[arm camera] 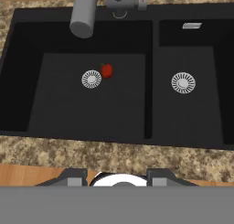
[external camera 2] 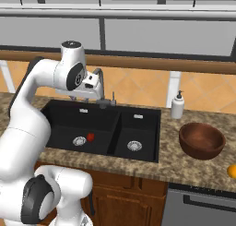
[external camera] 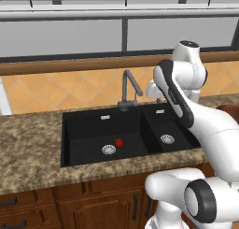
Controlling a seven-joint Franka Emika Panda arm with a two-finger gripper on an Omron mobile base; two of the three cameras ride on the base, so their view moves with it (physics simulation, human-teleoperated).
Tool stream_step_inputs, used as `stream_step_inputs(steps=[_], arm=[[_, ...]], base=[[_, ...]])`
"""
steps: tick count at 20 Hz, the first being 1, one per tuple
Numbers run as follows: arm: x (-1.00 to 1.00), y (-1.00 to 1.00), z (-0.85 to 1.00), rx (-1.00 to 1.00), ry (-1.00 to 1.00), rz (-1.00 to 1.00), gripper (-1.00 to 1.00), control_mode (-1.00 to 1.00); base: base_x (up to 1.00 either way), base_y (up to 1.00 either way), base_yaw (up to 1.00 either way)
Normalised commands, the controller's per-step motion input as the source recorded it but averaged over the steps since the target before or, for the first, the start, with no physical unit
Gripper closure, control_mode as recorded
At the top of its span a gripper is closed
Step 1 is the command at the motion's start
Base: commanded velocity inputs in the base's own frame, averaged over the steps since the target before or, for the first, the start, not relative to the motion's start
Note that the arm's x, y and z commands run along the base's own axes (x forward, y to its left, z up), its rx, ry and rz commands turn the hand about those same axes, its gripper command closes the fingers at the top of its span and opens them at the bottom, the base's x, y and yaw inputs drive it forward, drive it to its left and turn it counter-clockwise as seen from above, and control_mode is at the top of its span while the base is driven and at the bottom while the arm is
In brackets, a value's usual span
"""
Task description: Pick the bell pepper from the sink and place it in the bowl. Then pick the bowl and place it in the microwave. Then close the microwave door and press the start button.
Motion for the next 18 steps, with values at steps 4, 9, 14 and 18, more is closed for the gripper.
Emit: stream_step_inputs(steps=[4, 9, 14, 18], arm=[[-0.26, 0.0, 0.0, 0.0, -0.02, 0.0, -1.0, -1.0], [-0.69, 0.34, -0.51, 0.05, 0.0, -0.19, -1.0, -1.0], [-0.27, 0.98, -0.58, 0.0, 0.0, -0.18, -1.0, -1.0], [-0.07, 0.51, -0.6, 0.0, -0.07, -0.24, -1.0, -1.0]], base=[[0.0, 0.0, 0.0], [0.0, 0.0, 0.0], [0.0, 0.0, 0.0], [0.0, 0.0, 0.0]])
